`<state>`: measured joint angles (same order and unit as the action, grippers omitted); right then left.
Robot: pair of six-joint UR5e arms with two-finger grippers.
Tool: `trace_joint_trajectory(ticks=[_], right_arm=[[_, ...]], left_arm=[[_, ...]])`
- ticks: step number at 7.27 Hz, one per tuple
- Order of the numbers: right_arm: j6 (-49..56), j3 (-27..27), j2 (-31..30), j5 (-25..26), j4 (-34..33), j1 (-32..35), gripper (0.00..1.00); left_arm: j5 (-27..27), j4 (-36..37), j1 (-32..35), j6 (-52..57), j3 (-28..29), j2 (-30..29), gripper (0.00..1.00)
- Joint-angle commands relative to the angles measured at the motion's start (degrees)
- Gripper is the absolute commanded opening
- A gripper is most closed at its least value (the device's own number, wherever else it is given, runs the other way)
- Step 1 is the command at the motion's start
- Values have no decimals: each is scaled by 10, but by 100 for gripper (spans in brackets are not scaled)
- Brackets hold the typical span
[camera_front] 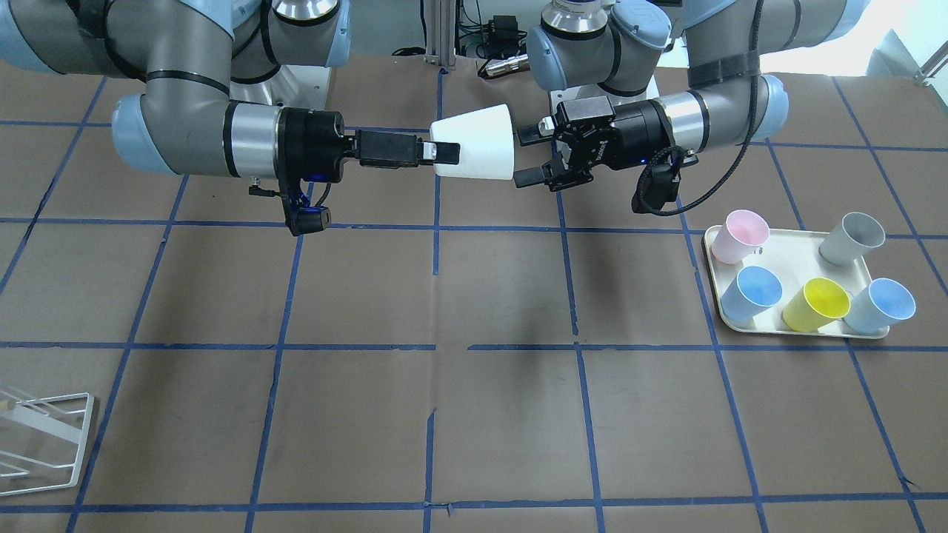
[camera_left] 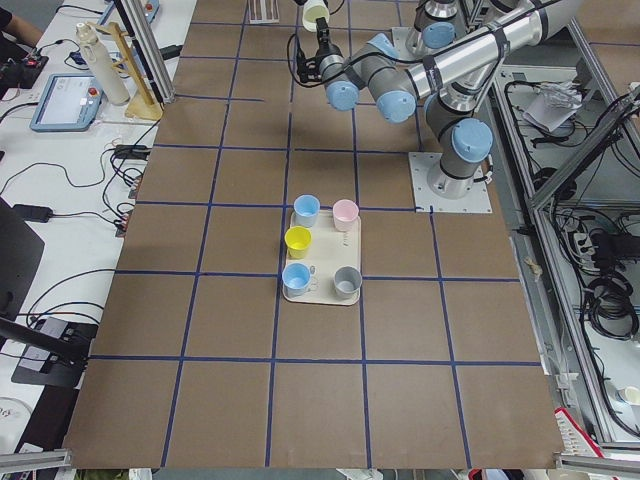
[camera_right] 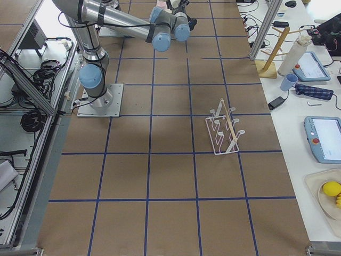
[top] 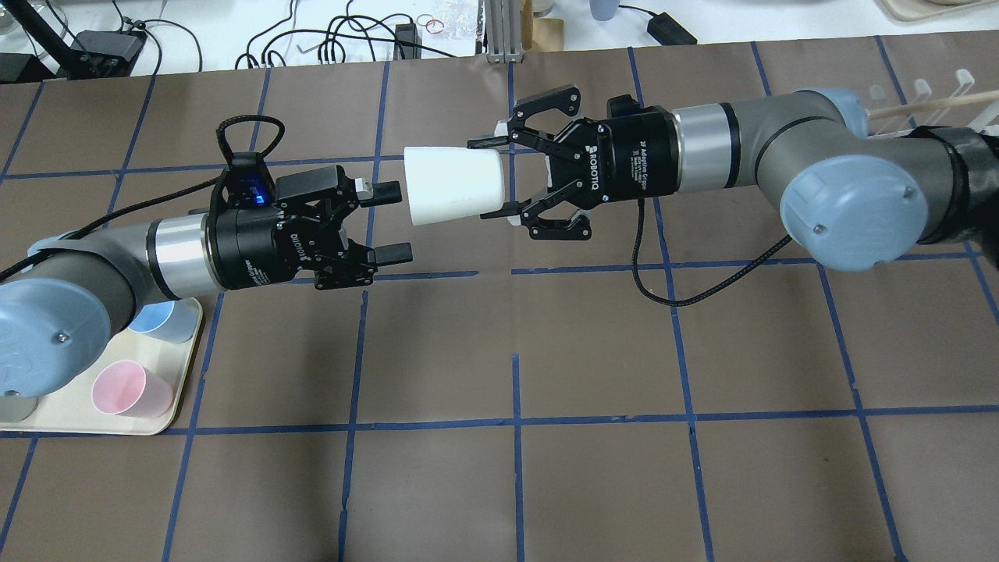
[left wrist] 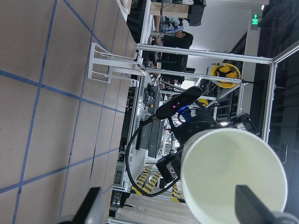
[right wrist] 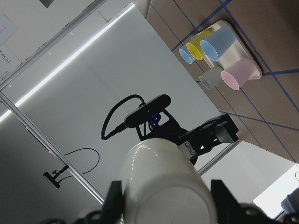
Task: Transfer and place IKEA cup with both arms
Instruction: 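Close the left gripper on the white cup's rim beside the right gripper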
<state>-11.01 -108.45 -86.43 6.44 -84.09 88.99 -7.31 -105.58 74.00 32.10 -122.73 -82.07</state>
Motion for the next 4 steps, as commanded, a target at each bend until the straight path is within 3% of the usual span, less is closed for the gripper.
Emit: trace_joint_trajectory(ticks=[1, 4], right_arm=[[-7, 0, -1, 0, 1, 1, 0], [-13, 1, 3, 1, 1, 1, 0]], left_arm=[[36, -1, 11, -5, -8, -3, 100], [39, -2, 21, -7, -11, -6, 98]])
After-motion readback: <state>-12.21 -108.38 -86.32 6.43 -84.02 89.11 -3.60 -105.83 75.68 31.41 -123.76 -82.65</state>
